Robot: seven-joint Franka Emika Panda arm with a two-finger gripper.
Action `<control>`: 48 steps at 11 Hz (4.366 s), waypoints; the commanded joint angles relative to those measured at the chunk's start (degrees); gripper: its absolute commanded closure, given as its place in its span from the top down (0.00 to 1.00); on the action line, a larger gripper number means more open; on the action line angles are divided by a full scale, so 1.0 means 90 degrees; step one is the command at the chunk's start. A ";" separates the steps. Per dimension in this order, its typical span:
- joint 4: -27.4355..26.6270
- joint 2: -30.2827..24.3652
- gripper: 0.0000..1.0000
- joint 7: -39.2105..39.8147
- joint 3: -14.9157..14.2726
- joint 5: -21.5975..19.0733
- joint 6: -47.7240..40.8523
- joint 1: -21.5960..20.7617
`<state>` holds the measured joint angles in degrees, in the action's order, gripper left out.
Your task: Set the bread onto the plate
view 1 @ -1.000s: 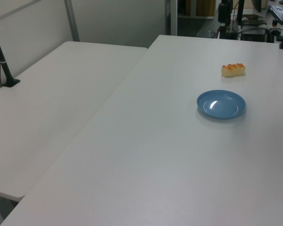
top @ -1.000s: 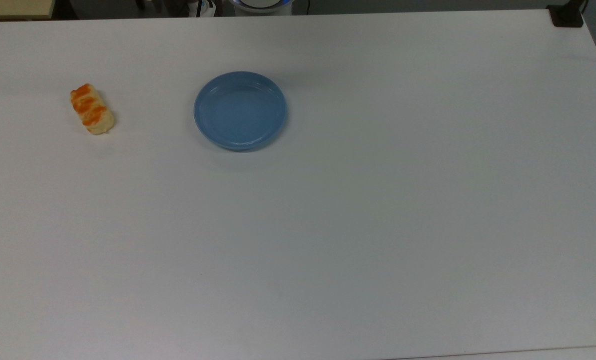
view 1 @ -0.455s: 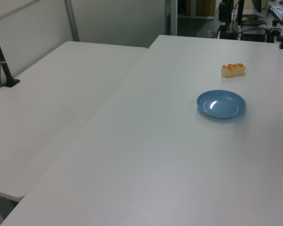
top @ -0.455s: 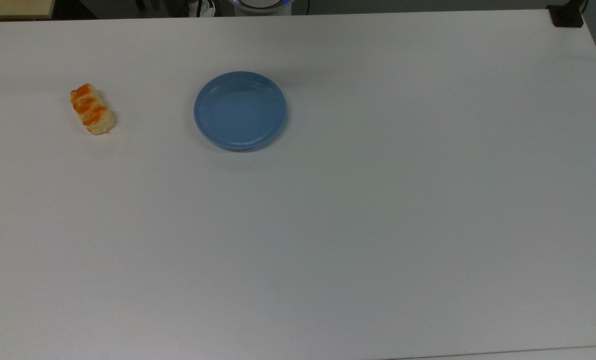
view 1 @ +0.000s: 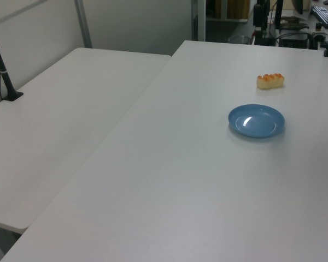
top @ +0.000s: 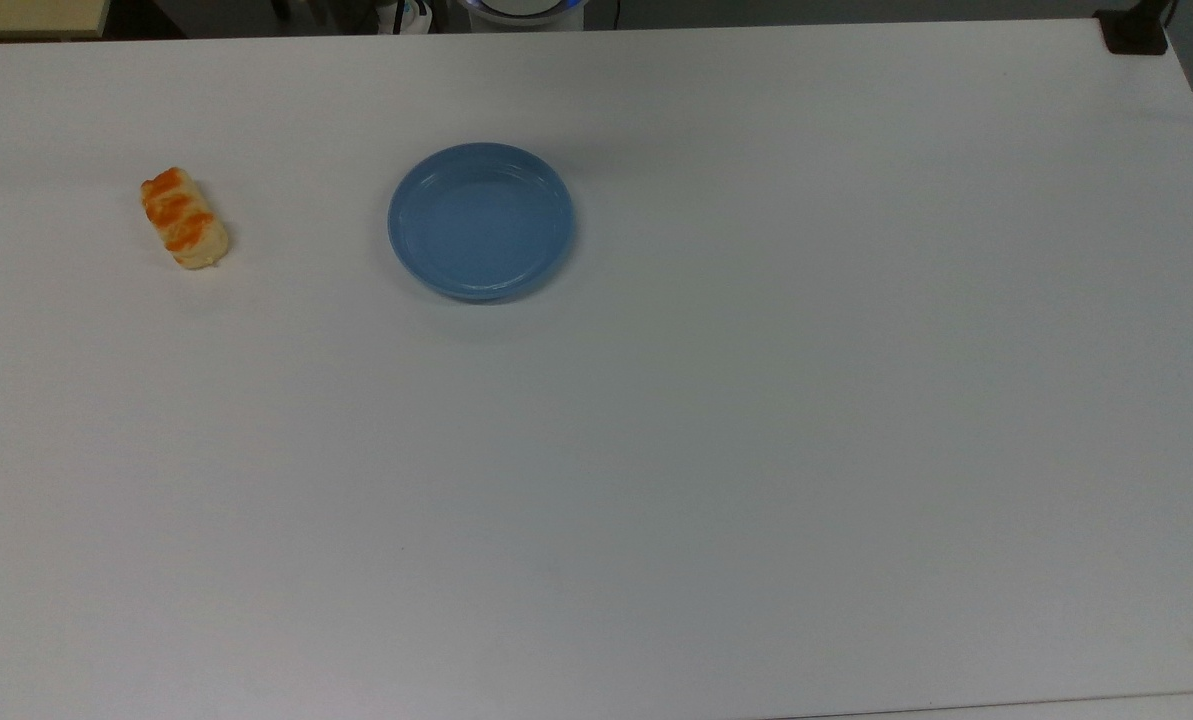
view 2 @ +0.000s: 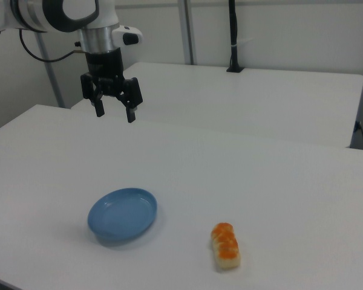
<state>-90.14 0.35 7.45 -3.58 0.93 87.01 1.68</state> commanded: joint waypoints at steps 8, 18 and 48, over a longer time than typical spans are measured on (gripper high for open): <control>-0.1174 0.0750 1.00 0.2861 -0.1789 0.0052 0.2466 -0.0255; -0.1918 0.2255 1.00 0.4094 -0.1819 0.0901 0.4267 0.0322; -0.1352 0.2179 1.00 -0.1413 -0.0481 0.1088 0.1963 -0.1553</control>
<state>-101.74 21.17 -3.06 -8.03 9.54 104.06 -12.13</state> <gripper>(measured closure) 0.053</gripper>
